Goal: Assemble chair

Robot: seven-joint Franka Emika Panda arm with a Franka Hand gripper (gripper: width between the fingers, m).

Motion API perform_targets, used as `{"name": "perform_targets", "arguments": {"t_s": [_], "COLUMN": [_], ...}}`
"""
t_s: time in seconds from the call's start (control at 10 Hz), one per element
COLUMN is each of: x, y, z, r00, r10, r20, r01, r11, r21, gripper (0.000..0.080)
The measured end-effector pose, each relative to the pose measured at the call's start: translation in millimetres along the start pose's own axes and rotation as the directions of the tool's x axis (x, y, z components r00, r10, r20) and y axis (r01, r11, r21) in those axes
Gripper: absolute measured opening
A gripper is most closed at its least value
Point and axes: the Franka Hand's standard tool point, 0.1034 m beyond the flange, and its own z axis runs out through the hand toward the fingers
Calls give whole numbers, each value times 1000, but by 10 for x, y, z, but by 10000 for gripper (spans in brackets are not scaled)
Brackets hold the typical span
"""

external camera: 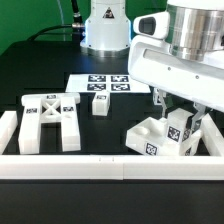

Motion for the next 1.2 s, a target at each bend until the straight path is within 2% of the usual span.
{"name": "perform_targets", "arguments": {"t_s": [0.2, 0.4, 0.5, 0.6, 0.7, 0.9, 1.0, 1.2], "x": [62, 76, 72, 65, 20, -44, -74, -86], "y": [53, 64, 62, 53, 2, -53, 25, 267], "z": [-12, -12, -9, -14, -53, -155, -209, -272], "r00": [990, 987, 987, 988, 995, 1000, 999, 998], "r10": [143, 160, 159, 153, 99, -6, -47, -61], "r20": [-19, -25, -25, -25, -25, -26, -25, -19], "r01": [-143, -161, -159, -154, -100, 6, 47, 61], "r11": [990, 987, 987, 988, 995, 1000, 999, 998], "r21": [-15, -17, -17, -16, -10, 2, 9, 7], "gripper": [292, 292, 397, 538, 618, 643, 643, 648]}}
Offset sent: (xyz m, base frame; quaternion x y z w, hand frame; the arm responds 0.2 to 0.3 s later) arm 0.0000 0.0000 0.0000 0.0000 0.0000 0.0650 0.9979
